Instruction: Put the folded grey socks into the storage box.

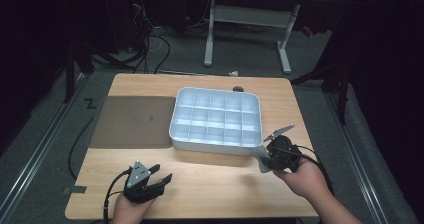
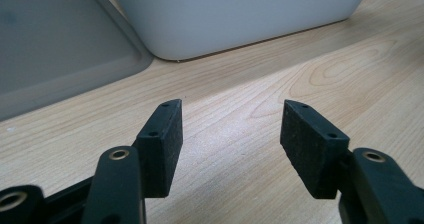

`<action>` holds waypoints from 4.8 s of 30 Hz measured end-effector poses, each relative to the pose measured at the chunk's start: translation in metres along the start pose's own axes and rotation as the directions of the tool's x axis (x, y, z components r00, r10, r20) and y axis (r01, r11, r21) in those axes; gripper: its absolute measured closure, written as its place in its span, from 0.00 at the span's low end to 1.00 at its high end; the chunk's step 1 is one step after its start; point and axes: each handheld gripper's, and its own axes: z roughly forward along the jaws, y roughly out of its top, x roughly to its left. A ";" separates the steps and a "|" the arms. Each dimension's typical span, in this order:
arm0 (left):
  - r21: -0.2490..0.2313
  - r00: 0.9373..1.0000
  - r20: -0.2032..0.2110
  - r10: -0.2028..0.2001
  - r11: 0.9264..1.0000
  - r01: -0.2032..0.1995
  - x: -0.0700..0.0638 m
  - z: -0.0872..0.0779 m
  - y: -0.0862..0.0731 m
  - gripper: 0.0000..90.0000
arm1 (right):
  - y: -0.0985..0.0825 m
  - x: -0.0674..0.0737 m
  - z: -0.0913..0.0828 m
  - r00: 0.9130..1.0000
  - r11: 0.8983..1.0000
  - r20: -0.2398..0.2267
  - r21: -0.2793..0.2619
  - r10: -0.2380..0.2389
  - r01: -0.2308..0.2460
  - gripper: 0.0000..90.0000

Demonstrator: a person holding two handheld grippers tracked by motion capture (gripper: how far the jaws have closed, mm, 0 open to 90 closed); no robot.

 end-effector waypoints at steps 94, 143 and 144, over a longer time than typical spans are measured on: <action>0.013 0.999 0.034 -0.001 1.000 0.000 0.001 0.002 -0.002 0.49 | 0.103 -0.032 0.105 0.999 0.932 0.036 0.360 0.013 -0.025 0.81; 0.014 0.999 0.046 -0.006 1.000 0.006 0.001 0.002 -0.001 0.49 | 0.106 -0.019 0.083 0.999 0.904 0.045 0.427 -0.020 -0.001 0.98; 0.014 0.999 0.047 -0.007 1.000 0.006 0.001 0.001 -0.001 0.49 | 0.103 -0.019 0.087 0.999 0.899 0.048 0.438 -0.011 -0.012 0.98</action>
